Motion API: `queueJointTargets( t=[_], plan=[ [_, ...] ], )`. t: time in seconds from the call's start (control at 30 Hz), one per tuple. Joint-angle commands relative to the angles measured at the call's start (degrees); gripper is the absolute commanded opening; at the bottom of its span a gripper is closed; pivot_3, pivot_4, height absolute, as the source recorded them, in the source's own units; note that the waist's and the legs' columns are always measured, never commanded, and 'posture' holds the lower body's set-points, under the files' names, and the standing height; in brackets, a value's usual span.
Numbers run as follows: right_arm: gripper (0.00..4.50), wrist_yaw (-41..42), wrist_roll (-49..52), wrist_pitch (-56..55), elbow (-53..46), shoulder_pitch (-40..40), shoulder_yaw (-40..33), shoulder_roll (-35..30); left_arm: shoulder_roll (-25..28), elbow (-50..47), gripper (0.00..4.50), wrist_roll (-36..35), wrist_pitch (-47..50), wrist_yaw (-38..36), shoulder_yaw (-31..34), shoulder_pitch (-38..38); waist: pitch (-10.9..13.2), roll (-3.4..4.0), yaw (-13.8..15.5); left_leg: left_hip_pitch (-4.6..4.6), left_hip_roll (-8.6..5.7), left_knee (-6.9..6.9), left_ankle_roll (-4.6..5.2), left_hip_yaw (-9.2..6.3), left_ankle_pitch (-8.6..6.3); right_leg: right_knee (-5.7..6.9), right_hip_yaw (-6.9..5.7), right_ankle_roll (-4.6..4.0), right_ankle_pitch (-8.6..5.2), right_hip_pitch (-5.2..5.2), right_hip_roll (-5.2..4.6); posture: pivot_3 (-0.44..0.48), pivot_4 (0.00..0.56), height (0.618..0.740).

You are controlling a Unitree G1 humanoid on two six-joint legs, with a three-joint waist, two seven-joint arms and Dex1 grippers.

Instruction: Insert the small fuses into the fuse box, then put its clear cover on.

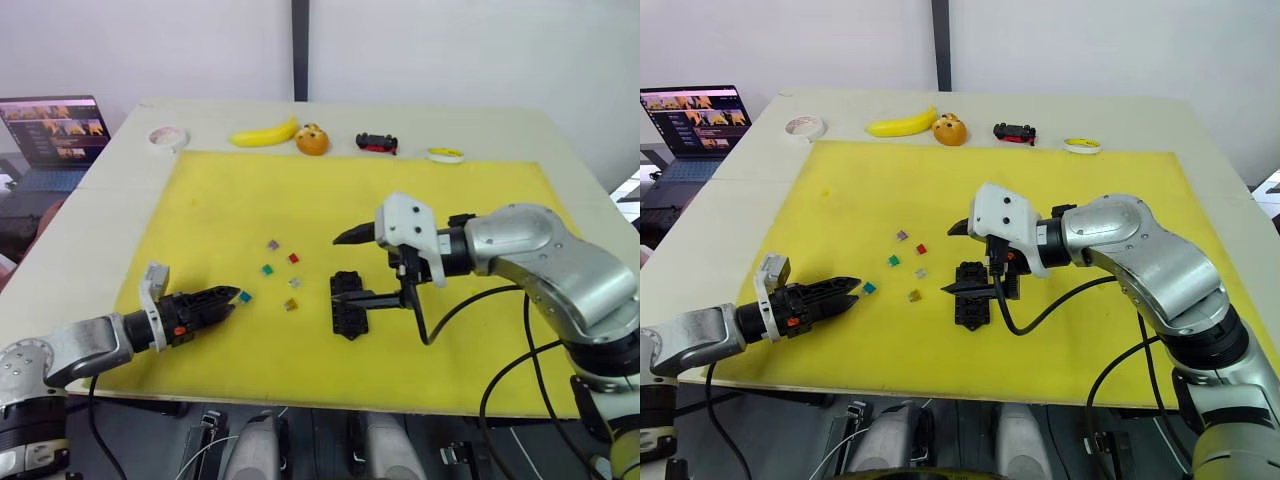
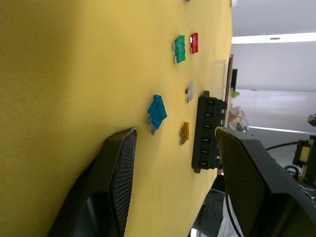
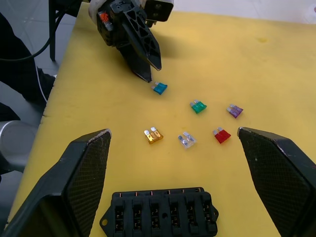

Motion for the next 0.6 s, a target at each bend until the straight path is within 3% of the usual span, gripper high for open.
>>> queueJointTargets(
  t=[0.03, 0.6],
  plan=[
    [4.41, -0.29, -0.08, -0.89, -1.54, -0.75, -1.07, -0.2, -0.11, 0.81, 2.69, 0.25, -0.5, 1.84, -0.95, -0.68, 0.0, 0.0, 0.02, 0.0, 0.0, 0.0, 0.0, 0.0, 0.0, 0.0, 0.0, -0.01, 0.0, 0.0, 0.0, 0.0, 0.15, 0.737],
    [4.41, -1.14, 0.16, -0.26, -2.56, -0.26, -1.32, -0.33, -1.04, 4.38, 2.69, 0.25, 0.49, 3.42, -3.09, -7.47, 0.0, 0.0, 1.37, -0.03, -0.08, 0.0, 0.01, -0.06, -0.01, -0.03, -0.05, -0.04, -0.02, 0.02, -0.06, 0.0, 0.15, 0.737]
  ],
)
